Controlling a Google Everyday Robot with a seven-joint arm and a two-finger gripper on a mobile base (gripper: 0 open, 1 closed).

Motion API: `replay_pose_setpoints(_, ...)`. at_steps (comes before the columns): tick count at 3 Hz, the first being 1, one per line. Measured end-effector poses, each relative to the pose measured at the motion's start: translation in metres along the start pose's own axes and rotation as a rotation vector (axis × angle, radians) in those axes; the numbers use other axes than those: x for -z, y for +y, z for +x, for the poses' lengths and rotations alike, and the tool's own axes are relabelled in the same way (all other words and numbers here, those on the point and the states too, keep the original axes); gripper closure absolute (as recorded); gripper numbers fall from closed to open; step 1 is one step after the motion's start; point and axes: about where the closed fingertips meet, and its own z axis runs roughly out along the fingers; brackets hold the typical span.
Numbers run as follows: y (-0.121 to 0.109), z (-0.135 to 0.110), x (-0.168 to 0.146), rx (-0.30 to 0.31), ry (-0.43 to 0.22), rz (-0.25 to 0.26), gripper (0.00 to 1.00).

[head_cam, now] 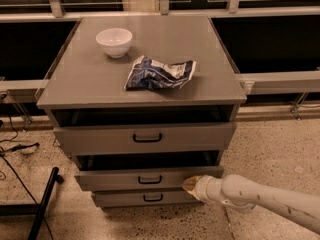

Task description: Close middle drawer

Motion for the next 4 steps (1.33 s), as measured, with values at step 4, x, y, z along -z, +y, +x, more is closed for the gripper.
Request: replay_pose_setpoints(4, -0.019, -0.010, -0.035, 0.015, 0.004, -0.037, 1.00)
